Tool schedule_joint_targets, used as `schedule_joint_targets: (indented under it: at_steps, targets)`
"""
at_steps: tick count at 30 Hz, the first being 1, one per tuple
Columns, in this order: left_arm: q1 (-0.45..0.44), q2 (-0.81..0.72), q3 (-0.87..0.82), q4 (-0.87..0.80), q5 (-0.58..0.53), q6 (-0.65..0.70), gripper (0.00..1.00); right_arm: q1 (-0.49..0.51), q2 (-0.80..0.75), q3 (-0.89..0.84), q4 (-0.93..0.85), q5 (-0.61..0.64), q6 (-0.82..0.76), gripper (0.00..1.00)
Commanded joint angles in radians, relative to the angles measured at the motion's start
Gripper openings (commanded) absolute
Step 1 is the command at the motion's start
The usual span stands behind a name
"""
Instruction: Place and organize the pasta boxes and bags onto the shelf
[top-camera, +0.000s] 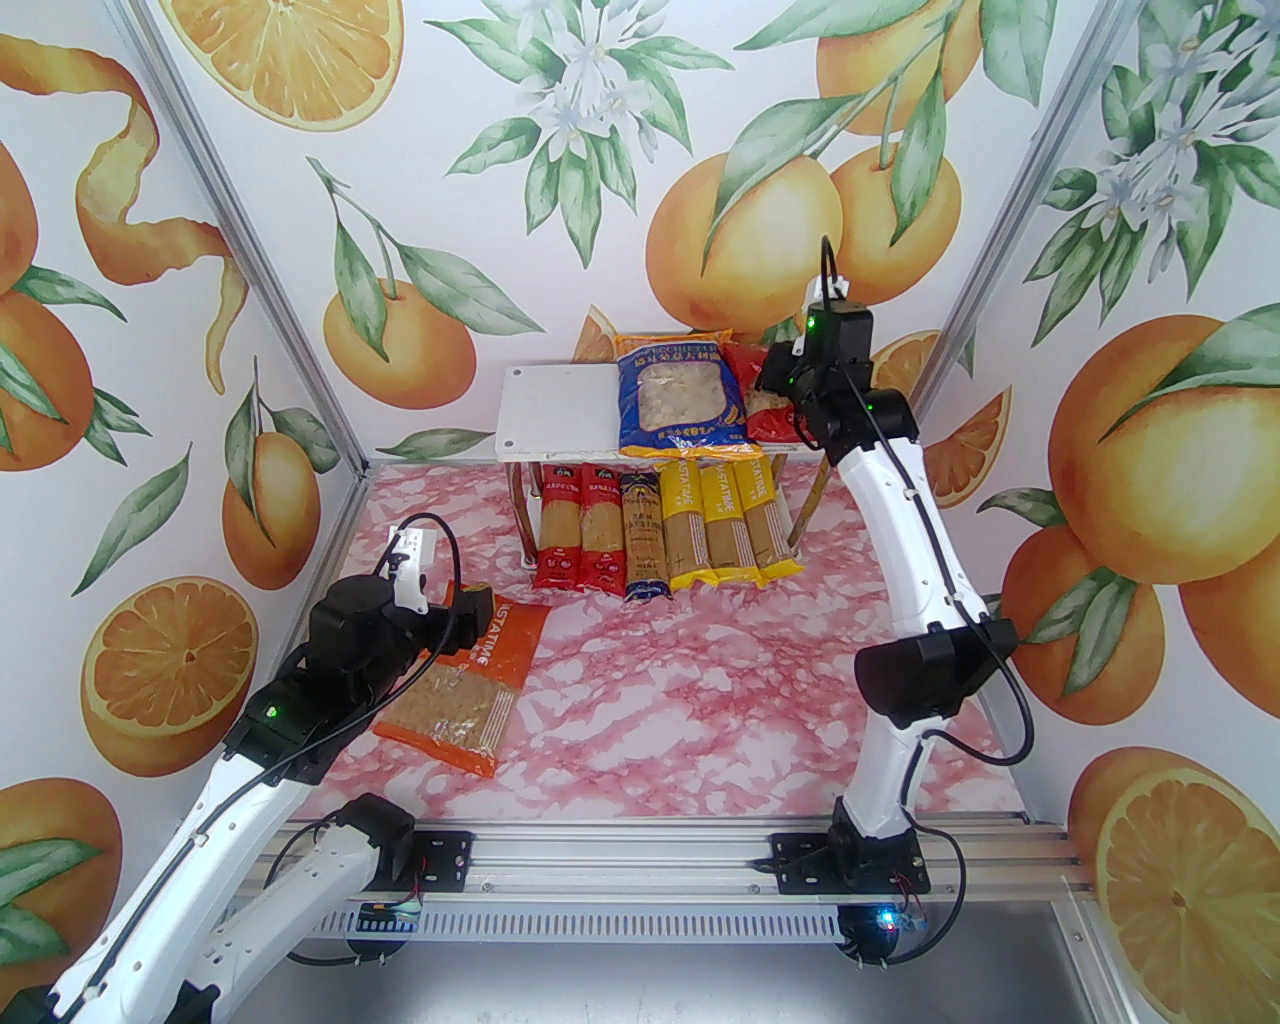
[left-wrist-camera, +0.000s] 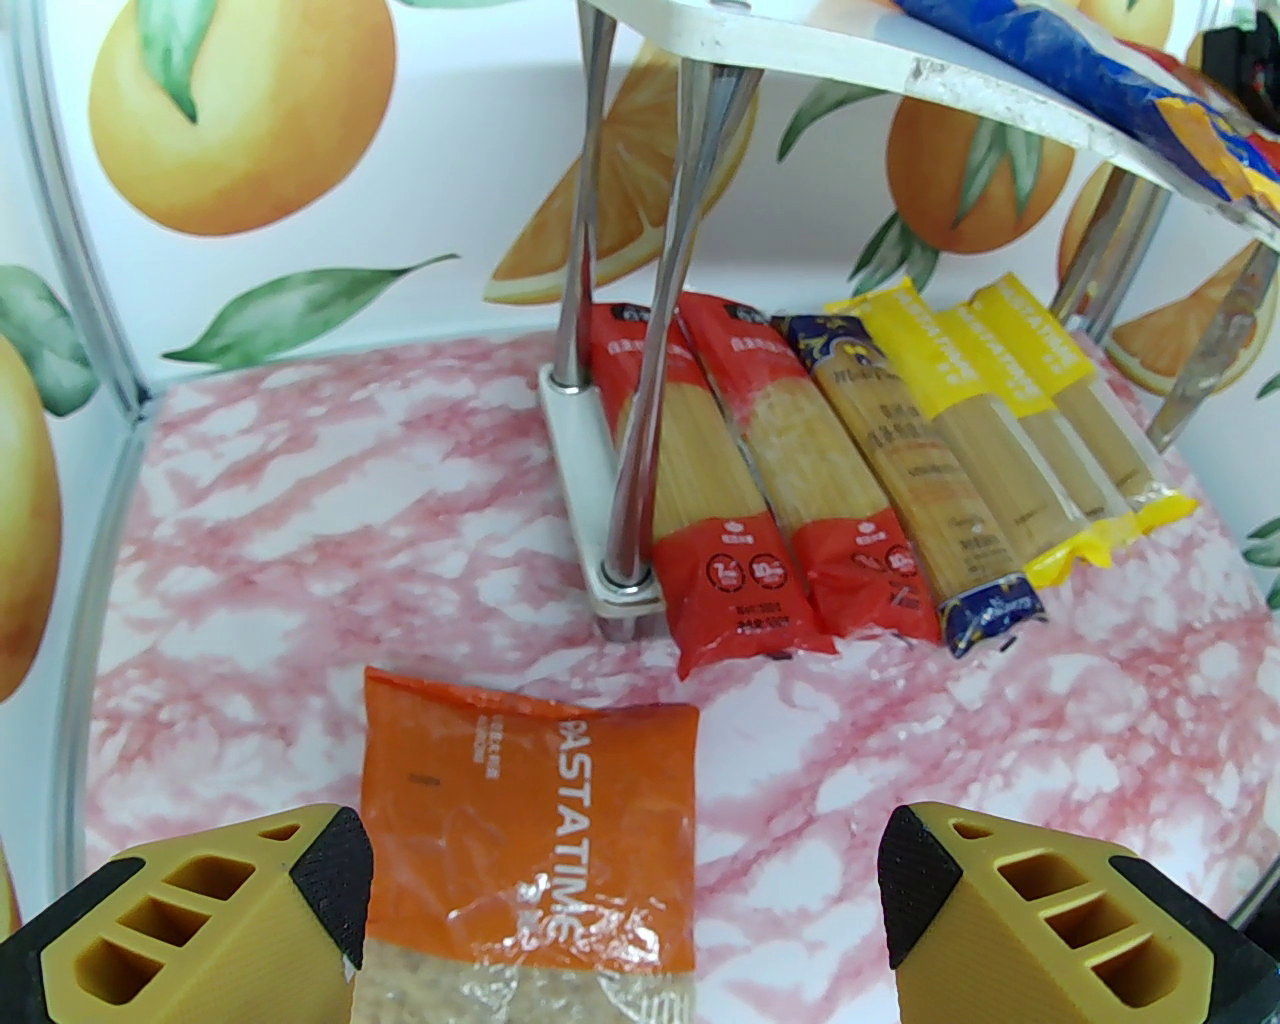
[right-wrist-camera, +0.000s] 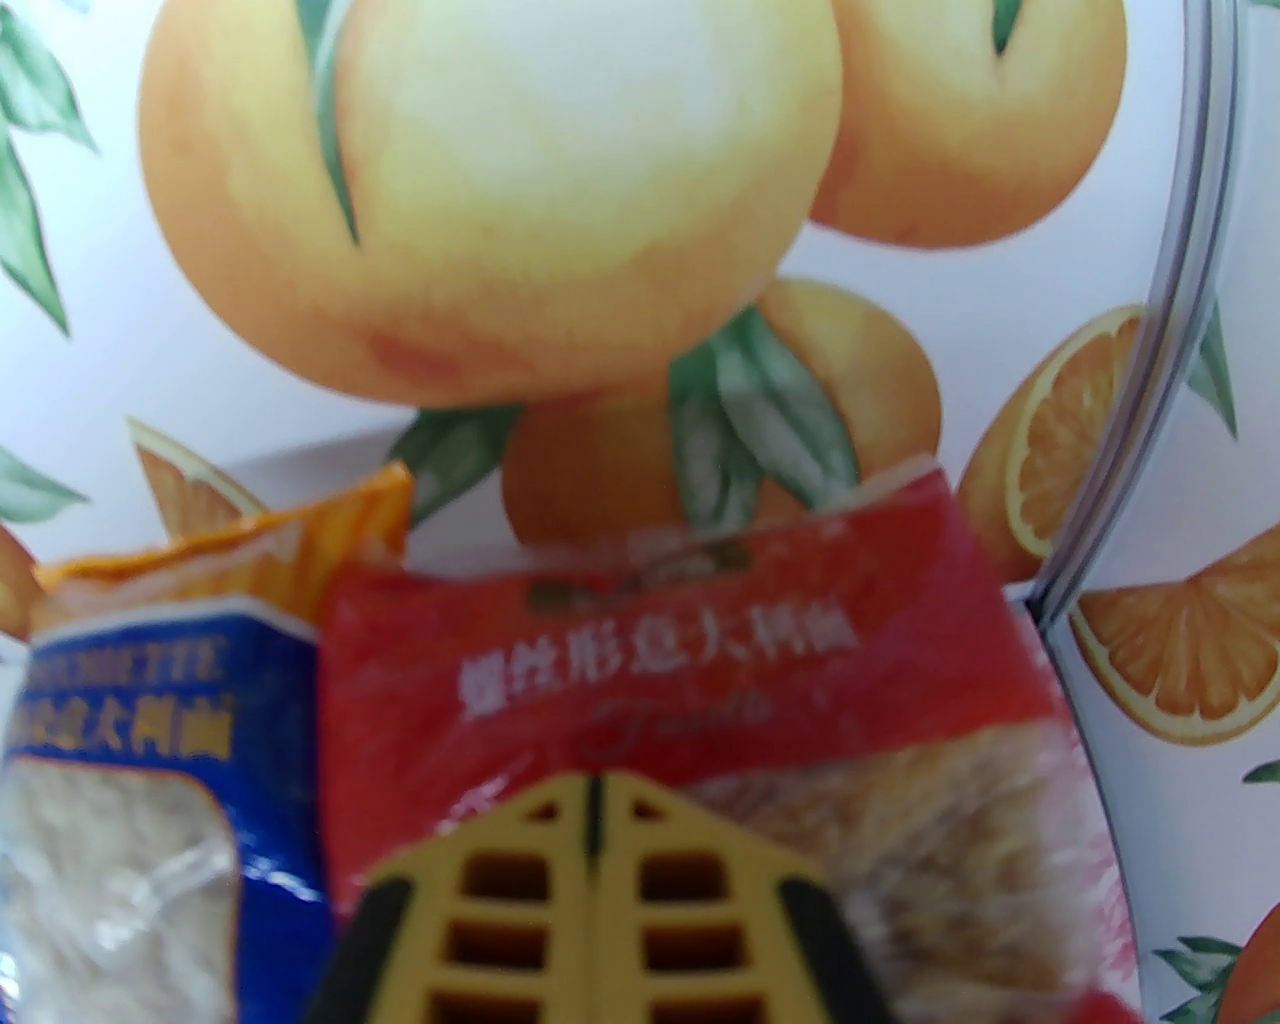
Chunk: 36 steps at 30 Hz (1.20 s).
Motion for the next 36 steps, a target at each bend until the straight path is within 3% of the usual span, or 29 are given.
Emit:
schedule_joint_targets:
  at_steps: [1, 7, 9, 14, 19, 27, 32, 36]
  targets:
    - [0.004, 0.009, -0.009, 0.005, 0.001, 0.0, 0.87, -0.001, -0.029, -0.059, -0.049, -0.051, 0.015, 0.0]
    - [0.005, 0.022, -0.008, 0.017, 0.012, -0.002, 0.88, 0.0, -0.03, -0.09, -0.053, -0.081, 0.03, 0.01]
    - [0.005, 0.02, -0.008, 0.017, 0.011, 0.0, 0.87, 0.0, -0.032, -0.083, -0.048, -0.087, 0.039, 0.14]
    - [0.006, 0.012, -0.017, 0.01, 0.0, 0.0, 0.88, -0.001, -0.042, -0.046, -0.019, -0.111, 0.068, 0.23]
    - [0.006, 0.012, -0.027, -0.004, -0.008, -0.007, 0.88, -0.001, -0.089, -0.033, 0.081, -0.147, 0.091, 0.47]
    - [0.005, -0.008, -0.048, -0.048, -0.071, -0.036, 0.91, 0.002, -0.192, 0.064, 0.128, -0.176, 0.095, 0.65]
    - [0.006, -0.002, -0.072, -0.102, -0.096, -0.053, 0.93, 0.02, -0.381, -0.134, 0.133, -0.239, 0.083, 0.66]
    - [0.005, 0.026, -0.102, -0.154, -0.099, -0.09, 0.96, 0.115, -0.615, -0.451, 0.122, -0.218, 0.056, 0.66]
